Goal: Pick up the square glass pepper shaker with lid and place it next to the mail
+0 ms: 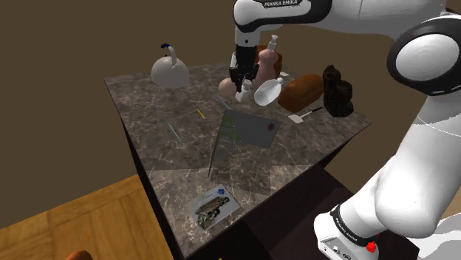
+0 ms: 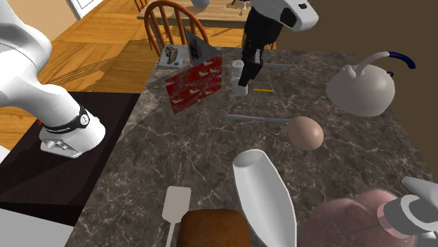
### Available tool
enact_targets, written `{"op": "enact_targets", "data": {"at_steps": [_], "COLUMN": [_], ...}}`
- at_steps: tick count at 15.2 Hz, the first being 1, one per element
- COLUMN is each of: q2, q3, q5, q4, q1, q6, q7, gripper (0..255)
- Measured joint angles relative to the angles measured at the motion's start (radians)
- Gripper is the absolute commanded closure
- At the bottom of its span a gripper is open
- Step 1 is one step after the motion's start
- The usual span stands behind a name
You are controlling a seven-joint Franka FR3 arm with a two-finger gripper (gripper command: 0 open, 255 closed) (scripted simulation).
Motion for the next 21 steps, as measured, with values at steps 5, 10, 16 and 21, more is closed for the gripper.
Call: {"op": "enact_targets", "data": {"at_steps": [5,10,16,21], "q2": [-0.093,-0.152,-0.207,-0.225], "q3": [0.038,0.085,0.143,0.199], "q5": [0.005,0.018,0.039,0.061], "q4": [-0.102,-0.162,-0.214,-0.215], "q1": [0.061,0.124,0.194,0.256], "q6": [0.012,0.02,0.024,0.013], "q7": [0.097,0.205,0.329,0.442], "gripper": [255,255,255,255]}}
